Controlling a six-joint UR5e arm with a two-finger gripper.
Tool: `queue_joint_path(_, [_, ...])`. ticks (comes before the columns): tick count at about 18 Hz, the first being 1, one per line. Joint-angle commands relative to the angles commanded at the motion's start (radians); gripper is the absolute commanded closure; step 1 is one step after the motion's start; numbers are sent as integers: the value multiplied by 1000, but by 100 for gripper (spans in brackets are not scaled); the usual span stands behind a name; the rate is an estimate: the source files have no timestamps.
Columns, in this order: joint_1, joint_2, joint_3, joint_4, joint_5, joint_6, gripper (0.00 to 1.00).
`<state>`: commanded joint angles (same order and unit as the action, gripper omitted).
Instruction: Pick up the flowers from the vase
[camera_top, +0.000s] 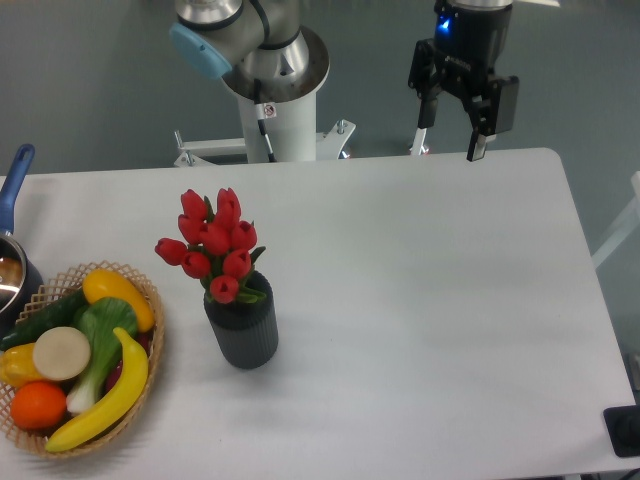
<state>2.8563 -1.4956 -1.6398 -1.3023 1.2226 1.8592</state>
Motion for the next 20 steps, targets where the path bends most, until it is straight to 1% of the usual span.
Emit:
queue_joint_path(6, [-3,-2,-2,2,-2,2,0])
queue_joint_path(9, [2,0,-24,5,-46,0,0])
queue_joint_path(11, [3,3,-47,34,-54,-2,0])
queue_joint_path(12, [5,6,-60,61,-57,-6,0])
queue_joint_path(13, [6,6,-63,69,-57,-21,0])
queue_joint_path(18, [2,11,-78,71,-58,-90,0])
queue_joint_path(20, [0,12,-95,72,-58,-103,0])
